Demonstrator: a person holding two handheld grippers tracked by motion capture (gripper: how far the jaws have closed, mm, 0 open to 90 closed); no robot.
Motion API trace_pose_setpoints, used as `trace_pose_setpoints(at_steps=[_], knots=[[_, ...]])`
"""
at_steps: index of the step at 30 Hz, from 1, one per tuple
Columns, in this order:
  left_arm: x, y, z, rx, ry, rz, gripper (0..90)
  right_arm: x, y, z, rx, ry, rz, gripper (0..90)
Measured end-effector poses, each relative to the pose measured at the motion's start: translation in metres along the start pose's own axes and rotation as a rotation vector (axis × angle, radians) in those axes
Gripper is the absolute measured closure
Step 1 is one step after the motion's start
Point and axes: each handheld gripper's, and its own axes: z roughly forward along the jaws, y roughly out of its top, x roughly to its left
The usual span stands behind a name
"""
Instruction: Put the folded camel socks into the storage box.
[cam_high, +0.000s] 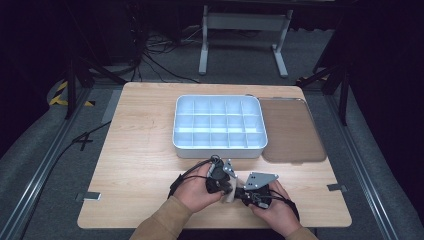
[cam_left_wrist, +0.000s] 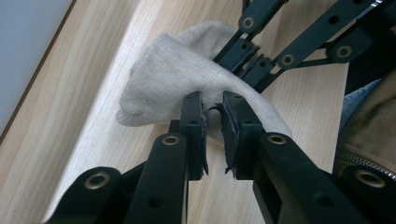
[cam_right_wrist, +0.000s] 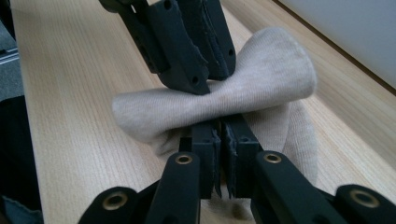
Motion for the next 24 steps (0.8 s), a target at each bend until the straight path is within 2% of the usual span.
trace_pose_setpoints(at_steps=[2,6,7,9,11,12,14,16,21,24], knots=[[0.001,-0.001,-0.001,0.002,0.001,-0.006,79.3,0.0,0.002,-0.006,0.011,-0.005,0.0,82.1],[0.001,0.0,-0.002,0.002,0.003,-0.01,79.3,-0.004,0.005,-0.02,-0.001,-0.013,0.011,81.3],[0.001,0.0,-0.002,0.002,0.007,-0.01,79.3,-0.009,0.005,-0.031,-0.005,-0.044,0.033,81.9],[0.0,0.0,-0.002,0.001,0.004,-0.013,79.3,-0.013,0.004,-0.036,0.002,-0.061,0.05,82.2],[0.001,0.0,-0.002,0.0,0.006,-0.008,79.3,-0.02,-0.001,-0.043,0.041,-0.097,0.088,82.9],[0.001,0.0,-0.002,0.002,0.006,-0.007,79.3,-0.025,-0.006,-0.045,0.084,-0.125,0.115,83.7],[0.001,0.001,-0.002,0.005,0.005,-0.001,79.3,-0.029,-0.013,-0.044,0.133,-0.145,0.147,84.4],[0.0,0.001,-0.002,0.004,0.006,0.0,79.3,-0.029,-0.016,-0.039,0.149,-0.13,0.155,84.6],[-0.002,0.003,-0.002,-0.012,0.006,0.001,79.3,-0.019,-0.011,-0.024,0.153,-0.091,0.118,84.9],[-0.003,0.004,-0.002,-0.022,0.007,0.021,79.2,-0.014,-0.008,-0.019,0.154,-0.085,0.104,84.6]])
